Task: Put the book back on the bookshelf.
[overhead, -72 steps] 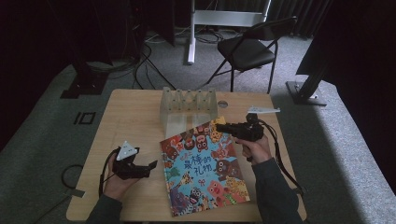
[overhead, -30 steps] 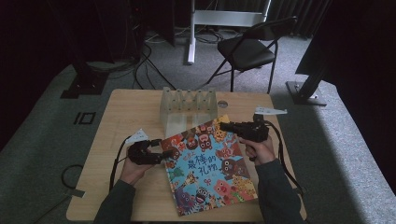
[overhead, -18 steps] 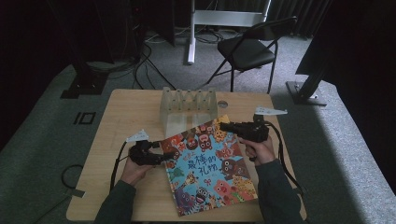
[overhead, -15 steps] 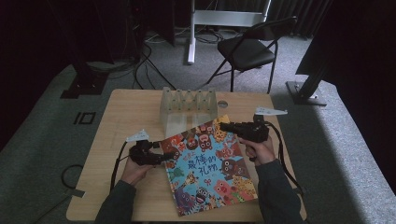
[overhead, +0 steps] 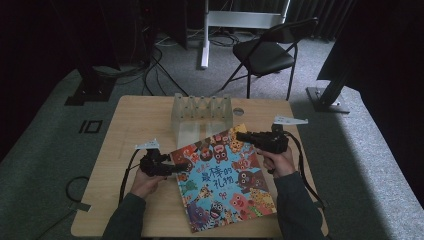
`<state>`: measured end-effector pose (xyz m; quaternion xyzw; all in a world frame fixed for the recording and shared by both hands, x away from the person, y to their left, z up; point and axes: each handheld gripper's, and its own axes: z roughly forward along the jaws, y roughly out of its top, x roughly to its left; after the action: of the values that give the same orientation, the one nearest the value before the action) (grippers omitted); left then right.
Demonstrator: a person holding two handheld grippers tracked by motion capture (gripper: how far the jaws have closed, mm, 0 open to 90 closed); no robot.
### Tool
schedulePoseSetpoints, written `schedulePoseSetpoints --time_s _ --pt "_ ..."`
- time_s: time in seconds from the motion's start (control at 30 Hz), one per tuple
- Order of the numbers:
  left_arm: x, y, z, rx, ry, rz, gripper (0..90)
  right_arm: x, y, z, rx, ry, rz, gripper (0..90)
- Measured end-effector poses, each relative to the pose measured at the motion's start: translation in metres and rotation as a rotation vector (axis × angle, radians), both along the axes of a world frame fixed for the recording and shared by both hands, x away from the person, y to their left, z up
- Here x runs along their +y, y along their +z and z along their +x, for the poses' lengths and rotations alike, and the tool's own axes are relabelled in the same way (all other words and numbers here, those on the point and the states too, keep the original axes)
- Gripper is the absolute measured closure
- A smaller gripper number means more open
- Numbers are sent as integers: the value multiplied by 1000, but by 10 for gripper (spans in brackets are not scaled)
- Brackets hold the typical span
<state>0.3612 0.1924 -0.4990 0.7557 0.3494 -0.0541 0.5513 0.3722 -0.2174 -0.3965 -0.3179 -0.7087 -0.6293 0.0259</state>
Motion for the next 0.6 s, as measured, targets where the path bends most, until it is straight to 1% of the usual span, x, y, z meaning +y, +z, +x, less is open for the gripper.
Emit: schedulePoseSetpoints --time_s 0.1,0.17,0.3,0.33,0.4,0.5,0.6 --pt "3 1 -1 -3 -3 -17 301 -2 0 -1 -15 -1 -16 800" --pt "4 2 -1 -10 -8 -17 323 -3 0 -1 -23 -1 -30 792" --pt "5 5 -3 -21 -12 -22 363 -6 1 -1 -36 -7 -77 769" --pt "5 6 -3 -23 -12 -26 375 -7 1 -2 -40 -4 -82 767" --pt "7 8 -4 -24 -16 -39 401 -9 2 -2 -46 0 -95 757" --pt "9 11 -5 -24 -22 -57 451 -11 4 -4 -58 -8 -136 731" --pt "9 16 -5 -30 -45 -49 478 -13 6 -5 -71 -3 -154 718"
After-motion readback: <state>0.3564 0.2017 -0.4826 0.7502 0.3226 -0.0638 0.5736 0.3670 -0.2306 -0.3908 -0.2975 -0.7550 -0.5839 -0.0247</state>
